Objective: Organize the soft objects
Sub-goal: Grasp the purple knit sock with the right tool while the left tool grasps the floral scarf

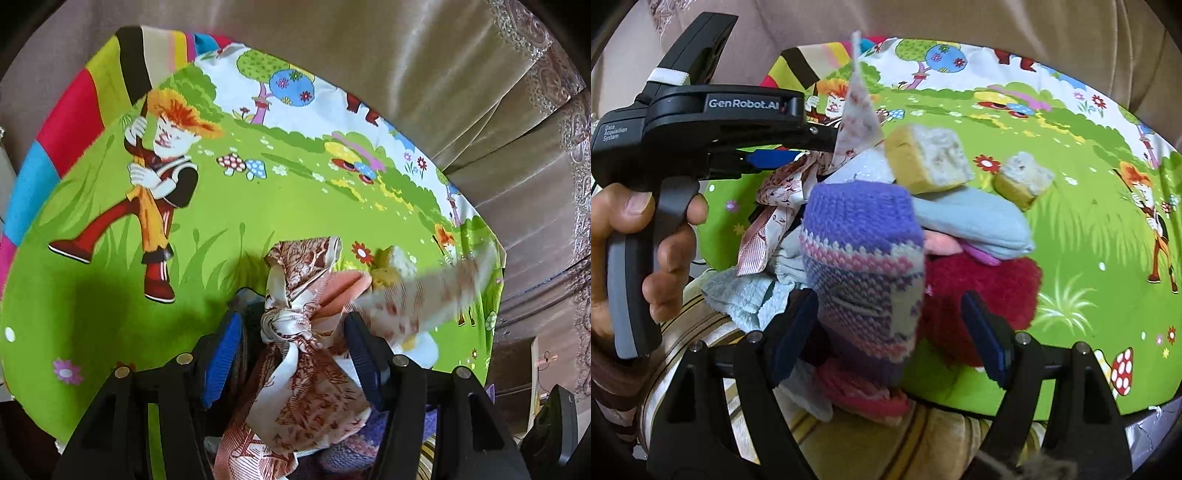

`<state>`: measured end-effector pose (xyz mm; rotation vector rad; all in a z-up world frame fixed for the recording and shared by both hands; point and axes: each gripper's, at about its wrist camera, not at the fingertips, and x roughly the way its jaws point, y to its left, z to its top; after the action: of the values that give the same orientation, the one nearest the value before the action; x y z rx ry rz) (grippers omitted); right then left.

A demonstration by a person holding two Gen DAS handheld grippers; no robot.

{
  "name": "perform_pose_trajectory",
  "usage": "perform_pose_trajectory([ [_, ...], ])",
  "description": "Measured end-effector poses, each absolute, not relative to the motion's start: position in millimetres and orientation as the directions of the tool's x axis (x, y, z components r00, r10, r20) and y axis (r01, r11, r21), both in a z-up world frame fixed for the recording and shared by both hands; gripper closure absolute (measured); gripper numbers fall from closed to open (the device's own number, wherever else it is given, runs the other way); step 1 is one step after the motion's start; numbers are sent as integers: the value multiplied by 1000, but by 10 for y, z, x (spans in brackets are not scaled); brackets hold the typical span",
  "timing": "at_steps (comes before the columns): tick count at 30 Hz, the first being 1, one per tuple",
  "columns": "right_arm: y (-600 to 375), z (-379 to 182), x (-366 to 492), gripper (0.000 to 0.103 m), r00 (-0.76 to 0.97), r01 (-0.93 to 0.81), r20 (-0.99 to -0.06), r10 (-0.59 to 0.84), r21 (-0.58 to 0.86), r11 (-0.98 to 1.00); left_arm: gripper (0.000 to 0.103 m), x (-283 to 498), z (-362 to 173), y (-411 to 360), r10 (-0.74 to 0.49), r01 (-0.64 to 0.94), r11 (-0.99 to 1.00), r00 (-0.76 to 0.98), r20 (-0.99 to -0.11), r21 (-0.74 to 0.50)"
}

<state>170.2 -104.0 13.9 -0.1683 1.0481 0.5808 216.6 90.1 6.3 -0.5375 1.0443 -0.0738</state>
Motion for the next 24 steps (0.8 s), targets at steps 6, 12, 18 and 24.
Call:
perform_pose_trajectory([
  [6,-963,87,1687,46,361,-555,-849,386,137,820,75,2150,4,928,-317,-187,864,519,-794,-467],
  [12,-1014,175,1600,76,379,-567,-822,425,157,809,76,1974,267,974,-260,-174,876,613,-746,-449],
  [18,-1121,331,1448,81,411,-563,-791,453,171,809,76,1785,558,969,-218,-151,886,700,-680,-439],
  [24,-1256,543,1349,81,447,-552,-752,485,195,811,76,1541,826,947,-191,-128,886,774,-604,-445],
])
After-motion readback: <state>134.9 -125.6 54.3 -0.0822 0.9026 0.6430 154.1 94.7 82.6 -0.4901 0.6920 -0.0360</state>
